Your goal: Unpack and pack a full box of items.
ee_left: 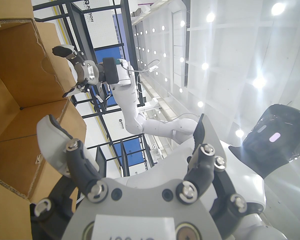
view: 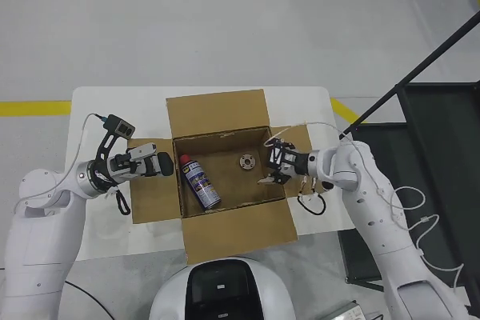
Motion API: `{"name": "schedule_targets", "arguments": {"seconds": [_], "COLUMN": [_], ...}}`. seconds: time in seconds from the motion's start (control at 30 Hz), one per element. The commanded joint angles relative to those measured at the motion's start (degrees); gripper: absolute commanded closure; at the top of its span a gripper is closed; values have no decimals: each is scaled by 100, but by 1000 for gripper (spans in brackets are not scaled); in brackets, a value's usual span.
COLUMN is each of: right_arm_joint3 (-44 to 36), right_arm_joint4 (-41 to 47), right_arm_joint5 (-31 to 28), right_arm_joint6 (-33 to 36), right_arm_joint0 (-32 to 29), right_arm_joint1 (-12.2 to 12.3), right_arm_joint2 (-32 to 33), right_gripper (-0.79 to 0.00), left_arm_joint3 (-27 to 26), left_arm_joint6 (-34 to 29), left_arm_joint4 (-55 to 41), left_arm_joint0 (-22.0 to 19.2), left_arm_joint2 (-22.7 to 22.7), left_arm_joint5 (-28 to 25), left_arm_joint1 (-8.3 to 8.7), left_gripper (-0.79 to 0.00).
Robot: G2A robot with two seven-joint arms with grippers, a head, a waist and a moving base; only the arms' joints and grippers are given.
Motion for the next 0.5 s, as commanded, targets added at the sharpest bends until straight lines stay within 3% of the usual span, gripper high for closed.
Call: {"name": "schedule_targets", "arguments": {"seconds": [0.0,0.47], "right_arm_joint3": [93,173], "right_arm_joint4": [35,0], "right_arm_joint5": [7,7], "right_arm_joint6": [57,8], "right_arm_joint0": [195,357], "right_arm_joint1": [38,66], "right_arm_joint2": [-244,-394], "right_gripper": [-785,-785], "left_arm_joint3": [0,0], "left_arm_joint6": [0,0], "left_arm_joint4": [0,0], "left_arm_joint0": [0,0], "left_arm_joint2": [0,0], "left_arm_joint5": [0,0], "left_arm_joint1": [0,0], "left_gripper": [-785,-785]}}
